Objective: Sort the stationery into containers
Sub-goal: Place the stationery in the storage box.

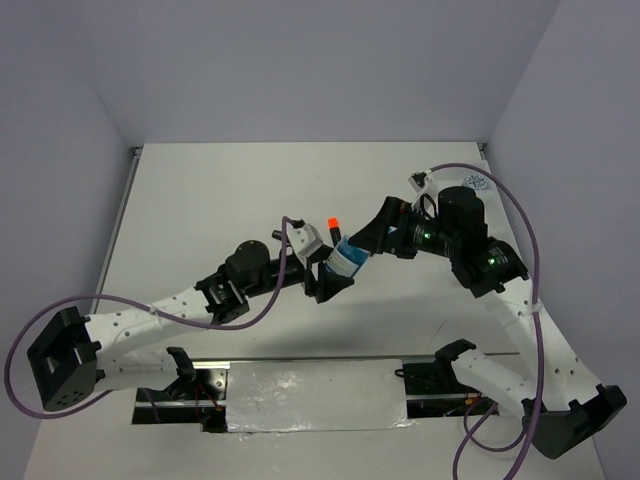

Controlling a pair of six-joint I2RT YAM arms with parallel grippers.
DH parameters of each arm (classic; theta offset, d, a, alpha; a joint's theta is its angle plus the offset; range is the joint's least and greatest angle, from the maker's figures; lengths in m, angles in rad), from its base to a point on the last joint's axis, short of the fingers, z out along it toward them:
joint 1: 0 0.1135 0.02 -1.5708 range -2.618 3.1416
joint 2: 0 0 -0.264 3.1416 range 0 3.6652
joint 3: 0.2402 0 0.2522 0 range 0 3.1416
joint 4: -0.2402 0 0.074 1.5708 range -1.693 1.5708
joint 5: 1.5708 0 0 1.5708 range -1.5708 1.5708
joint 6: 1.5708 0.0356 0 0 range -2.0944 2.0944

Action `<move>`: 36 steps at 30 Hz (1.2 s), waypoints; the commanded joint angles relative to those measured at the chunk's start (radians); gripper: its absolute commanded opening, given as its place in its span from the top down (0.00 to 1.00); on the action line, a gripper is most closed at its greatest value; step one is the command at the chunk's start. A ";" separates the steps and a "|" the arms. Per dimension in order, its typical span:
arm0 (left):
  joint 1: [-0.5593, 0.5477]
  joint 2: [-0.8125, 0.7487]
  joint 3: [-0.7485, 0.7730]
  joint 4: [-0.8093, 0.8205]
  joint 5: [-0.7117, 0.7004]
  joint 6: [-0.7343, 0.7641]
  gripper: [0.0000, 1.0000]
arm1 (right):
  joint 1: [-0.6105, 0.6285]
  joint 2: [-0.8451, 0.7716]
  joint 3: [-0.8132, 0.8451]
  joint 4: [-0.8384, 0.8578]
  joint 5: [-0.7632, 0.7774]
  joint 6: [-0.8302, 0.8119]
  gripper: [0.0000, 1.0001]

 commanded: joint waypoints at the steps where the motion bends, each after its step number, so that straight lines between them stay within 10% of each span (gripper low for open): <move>1: -0.017 0.027 0.047 0.109 0.072 0.077 1.00 | 0.013 -0.020 -0.024 0.107 -0.062 0.061 0.00; 19: -0.021 0.003 -0.004 0.230 0.126 0.060 1.00 | 0.050 -0.031 -0.110 0.187 -0.122 0.111 0.09; 24: -0.021 0.012 0.002 0.219 0.122 0.064 1.00 | 0.059 -0.042 -0.107 0.202 -0.138 0.115 0.50; 25: -0.021 0.018 0.004 0.216 0.127 0.067 1.00 | 0.059 -0.040 -0.105 0.204 -0.135 0.112 0.83; 26: -0.021 0.021 0.008 0.209 0.136 0.067 1.00 | 0.061 -0.043 -0.105 0.205 -0.126 0.111 0.94; 28: -0.021 0.027 0.012 0.192 0.132 0.071 0.99 | 0.061 -0.045 -0.107 0.211 -0.112 0.103 1.00; 31: -0.021 0.029 0.019 0.138 0.019 0.057 0.52 | 0.059 -0.037 -0.107 0.225 -0.128 0.089 1.00; 33: -0.021 0.030 0.039 0.058 -0.127 0.046 0.01 | 0.059 -0.042 -0.100 0.231 -0.100 0.075 1.00; 36: -0.020 0.035 0.096 -0.072 -0.270 0.031 0.01 | 0.049 -0.031 -0.047 0.169 0.063 -0.007 1.00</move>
